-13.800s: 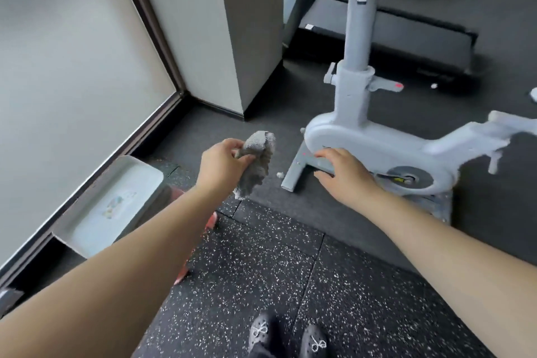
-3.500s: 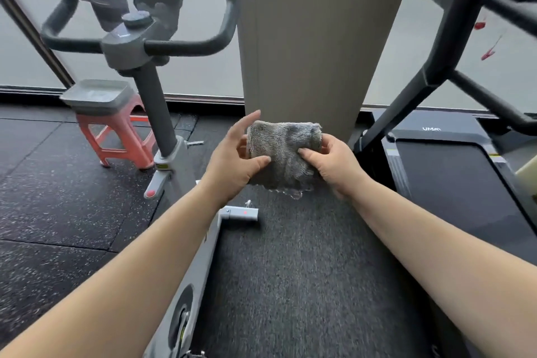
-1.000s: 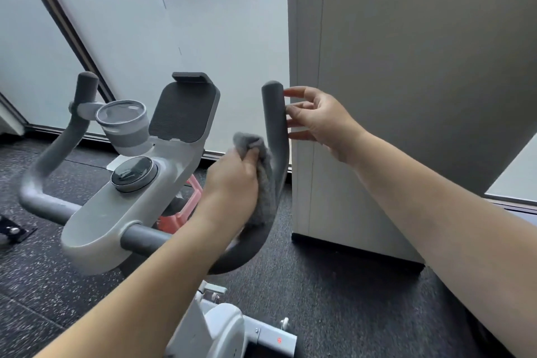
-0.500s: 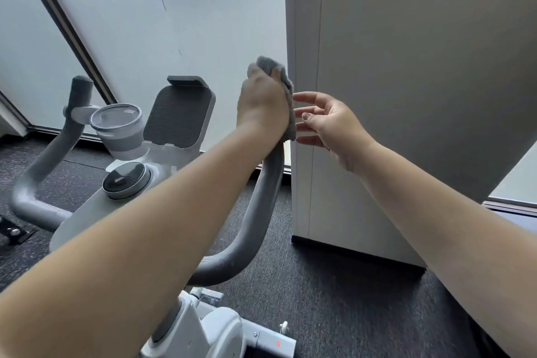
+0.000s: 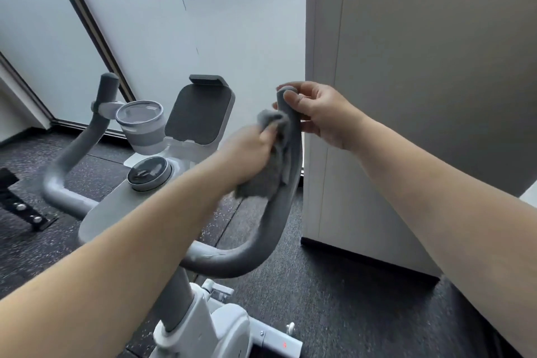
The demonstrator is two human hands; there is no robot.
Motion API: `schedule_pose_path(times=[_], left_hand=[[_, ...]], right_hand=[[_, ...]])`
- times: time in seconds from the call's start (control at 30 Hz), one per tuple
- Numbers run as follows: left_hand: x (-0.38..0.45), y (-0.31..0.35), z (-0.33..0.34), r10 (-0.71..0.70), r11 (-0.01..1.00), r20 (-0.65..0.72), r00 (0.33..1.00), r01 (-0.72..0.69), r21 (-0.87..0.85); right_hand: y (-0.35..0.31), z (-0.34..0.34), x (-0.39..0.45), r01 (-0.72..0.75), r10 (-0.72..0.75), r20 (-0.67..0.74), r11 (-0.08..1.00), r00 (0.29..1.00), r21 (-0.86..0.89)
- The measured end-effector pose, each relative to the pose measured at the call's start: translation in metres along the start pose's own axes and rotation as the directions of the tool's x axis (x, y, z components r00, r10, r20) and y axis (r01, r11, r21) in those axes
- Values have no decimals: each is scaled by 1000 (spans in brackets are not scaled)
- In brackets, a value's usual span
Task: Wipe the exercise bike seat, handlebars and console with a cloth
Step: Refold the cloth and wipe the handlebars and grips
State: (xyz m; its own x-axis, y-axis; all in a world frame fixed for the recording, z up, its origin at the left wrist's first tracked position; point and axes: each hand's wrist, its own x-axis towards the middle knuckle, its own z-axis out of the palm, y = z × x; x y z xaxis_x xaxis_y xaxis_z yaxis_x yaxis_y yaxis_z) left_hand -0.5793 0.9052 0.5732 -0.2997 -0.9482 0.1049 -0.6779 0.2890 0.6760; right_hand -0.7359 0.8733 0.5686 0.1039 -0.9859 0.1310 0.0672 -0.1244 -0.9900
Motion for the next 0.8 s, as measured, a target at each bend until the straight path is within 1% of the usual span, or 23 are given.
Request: schedule_pose_path(times=[0.07,0.1,0.13,0.2,0.27,0.3,0.33,0.37,0.4,0.43,0.47,0.5,0.53,0.57,0.6,0.67,0.7,0.73,0.8], left_hand=[[8,17,25,-82,980,-50,995,71,-188],[8,20,37,-142,967,-62,988,125,-221],[6,20,47,-186,966,-70,980,169,-194],[-7,10,51,-194,981,-57,979,193,-24],[-30,-7,39,-122,983,60,991,113,142],[-43,-15,29,-89,973,159,983,51,225],[-56,-21,18,-68,950,271,960,-20,312],[-69,-26,5,-83,921,368,926,-70,383],[-75,-30,-7,-111,904,428,897,-87,418],[-78,-28,-17,-124,914,432,893,-66,399],[-74,-26,-20,-109,950,390,914,-20,312],[-68,-22,-17,-88,983,314,945,31,182],[-59,-16,-7,-87,995,245,966,73,64],[-51,-7,6,-92,995,194,977,96,-15],[-45,0,21,-104,994,150,983,109,-24],[-41,7,49,-139,988,25,990,137,70],[-45,5,54,-147,983,-34,988,150,105],[-53,-1,54,-136,981,-47,990,142,135],[-73,-19,43,-73,974,6,997,70,214]], right_hand=[[2,1,1,20,-20,-10,1000,1000,5],[4,2,2,31,-30,-23,999,999,23],[6,3,2,40,-39,-35,998,999,48],[9,6,3,52,-48,-43,994,998,98],[9,8,1,47,-42,-40,992,998,119],[9,9,0,45,-40,-47,993,998,110],[10,12,-2,41,-35,-58,994,998,103],[12,14,-4,28,-20,-69,994,997,110],[15,17,-6,5,4,-74,992,997,129],[18,19,-8,-17,28,-74,989,997,144],[20,21,-9,-33,44,-71,989,997,148],[22,23,-10,-39,49,-69,989,996,143],[23,23,-11,-36,45,-68,990,997,134],[23,23,-11,-23,30,-70,994,997,111],[24,23,-12,-2,8,-76,998,997,70],[26,24,-11,36,-37,-91,999,995,-14],[28,25,-11,46,-48,-92,999,995,-25],[30,26,-11,49,-50,-87,999,995,-11],[32,26,-9,48,-45,-62,998,997,45]])
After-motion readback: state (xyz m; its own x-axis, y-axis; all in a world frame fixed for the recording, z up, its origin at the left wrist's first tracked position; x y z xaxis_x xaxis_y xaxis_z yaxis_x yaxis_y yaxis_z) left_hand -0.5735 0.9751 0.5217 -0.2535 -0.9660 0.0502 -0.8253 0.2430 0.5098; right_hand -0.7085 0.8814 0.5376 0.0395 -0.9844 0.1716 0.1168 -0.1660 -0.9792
